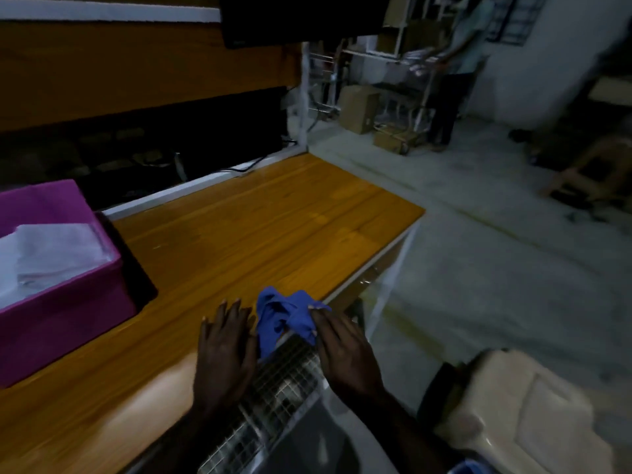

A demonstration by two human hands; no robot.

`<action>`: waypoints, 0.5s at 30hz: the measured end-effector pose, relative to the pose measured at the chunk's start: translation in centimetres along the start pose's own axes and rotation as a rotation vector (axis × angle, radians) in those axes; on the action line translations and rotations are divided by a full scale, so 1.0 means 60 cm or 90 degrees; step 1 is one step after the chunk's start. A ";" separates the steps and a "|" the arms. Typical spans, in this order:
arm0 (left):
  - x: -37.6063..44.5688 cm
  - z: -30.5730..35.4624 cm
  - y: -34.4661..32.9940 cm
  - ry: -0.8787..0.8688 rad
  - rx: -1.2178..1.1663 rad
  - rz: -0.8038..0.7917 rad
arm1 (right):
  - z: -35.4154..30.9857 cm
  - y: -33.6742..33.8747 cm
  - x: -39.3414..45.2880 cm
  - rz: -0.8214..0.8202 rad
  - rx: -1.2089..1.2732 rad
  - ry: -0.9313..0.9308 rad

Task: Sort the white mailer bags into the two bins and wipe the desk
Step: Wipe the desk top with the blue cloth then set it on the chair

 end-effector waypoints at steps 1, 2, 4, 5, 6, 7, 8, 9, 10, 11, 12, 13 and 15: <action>0.006 0.034 -0.020 -0.036 -0.003 -0.019 | 0.017 0.016 -0.012 0.006 -0.015 -0.021; 0.013 0.068 -0.039 -0.066 -0.012 -0.037 | 0.037 0.033 -0.025 0.013 -0.032 -0.041; 0.023 0.133 -0.075 -0.117 -0.040 -0.072 | 0.078 0.069 -0.055 0.027 -0.065 -0.085; 0.025 0.165 -0.093 -0.143 -0.048 -0.089 | 0.098 0.088 -0.071 0.032 -0.081 -0.103; 0.026 0.196 -0.112 -0.169 -0.050 -0.106 | 0.119 0.106 -0.088 0.036 -0.097 -0.121; 0.026 0.228 -0.130 -0.197 -0.047 -0.119 | 0.140 0.123 -0.107 0.040 -0.110 -0.141; 0.025 0.258 -0.149 -0.223 -0.046 -0.133 | 0.163 0.140 -0.125 0.047 -0.120 -0.165; 0.023 0.287 -0.167 -0.246 -0.050 -0.144 | 0.188 0.155 -0.143 0.052 -0.127 -0.191; 0.022 0.314 -0.186 -0.266 -0.057 -0.154 | 0.211 0.171 -0.161 0.056 -0.136 -0.219; 0.020 0.341 -0.204 -0.281 -0.063 -0.162 | 0.235 0.187 -0.180 0.059 -0.147 -0.246; 0.019 0.366 -0.224 -0.290 -0.065 -0.170 | 0.258 0.203 -0.198 0.061 -0.158 -0.271; 0.017 0.390 -0.244 -0.296 -0.068 -0.181 | 0.279 0.221 -0.215 0.064 -0.168 -0.294; 0.010 0.441 -0.281 -0.313 -0.078 -0.200 | 0.319 0.257 -0.250 0.072 -0.185 -0.332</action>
Point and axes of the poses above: each hand's wrist, its own x-axis towards the middle knuckle, its own y-axis out of the back of the hand, z = x × y, the point moved 10 cm from there along x, towards the middle knuckle, and after that the axes turned 2 degrees about -z, right-handed, at the moved point
